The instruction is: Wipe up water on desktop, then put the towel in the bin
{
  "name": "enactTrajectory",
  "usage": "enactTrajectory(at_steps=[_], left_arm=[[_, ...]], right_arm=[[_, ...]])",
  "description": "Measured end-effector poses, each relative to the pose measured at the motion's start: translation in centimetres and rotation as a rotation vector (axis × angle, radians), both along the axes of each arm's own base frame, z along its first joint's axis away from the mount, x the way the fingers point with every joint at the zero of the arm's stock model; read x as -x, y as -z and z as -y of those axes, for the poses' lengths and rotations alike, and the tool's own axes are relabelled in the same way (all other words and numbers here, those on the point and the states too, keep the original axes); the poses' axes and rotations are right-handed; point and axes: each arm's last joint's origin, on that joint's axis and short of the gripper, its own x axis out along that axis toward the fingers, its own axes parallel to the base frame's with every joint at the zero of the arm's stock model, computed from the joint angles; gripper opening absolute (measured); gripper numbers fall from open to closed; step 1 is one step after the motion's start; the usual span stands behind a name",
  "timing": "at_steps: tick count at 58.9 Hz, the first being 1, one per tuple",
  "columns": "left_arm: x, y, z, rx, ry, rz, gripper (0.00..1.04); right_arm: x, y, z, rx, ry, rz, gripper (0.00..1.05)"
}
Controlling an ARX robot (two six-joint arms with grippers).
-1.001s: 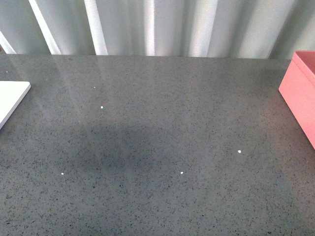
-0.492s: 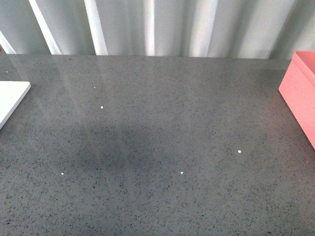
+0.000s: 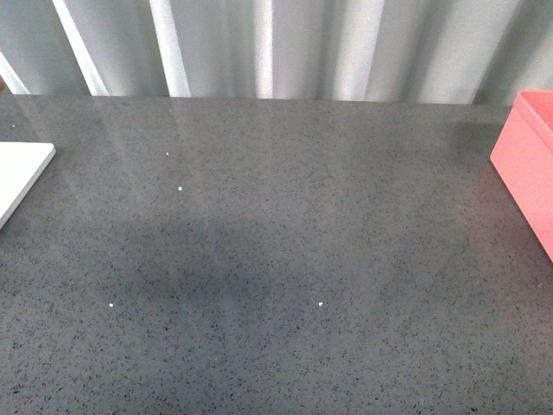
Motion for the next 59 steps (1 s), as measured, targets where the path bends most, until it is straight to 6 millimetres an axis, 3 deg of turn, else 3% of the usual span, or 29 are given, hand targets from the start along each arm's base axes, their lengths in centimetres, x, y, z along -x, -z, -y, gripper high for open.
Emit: enactTrajectory(at_steps=[8,33,59], left_arm=[[0.0,0.0,0.0,0.000,0.001,0.000,0.98],[0.0,0.0,0.0,0.000,0.000,0.000,0.98],[0.0,0.0,0.0,0.000,0.001,0.000,0.98]], right_arm=[[2.2,1.8,-0.7,-0.002,0.005,-0.030,0.03],[7.9,4.1,-2.8,-0.004,-0.002,-0.025,0.03],[10.6,5.2,-2.8,-0.005,-0.002,-0.011,0.03]])
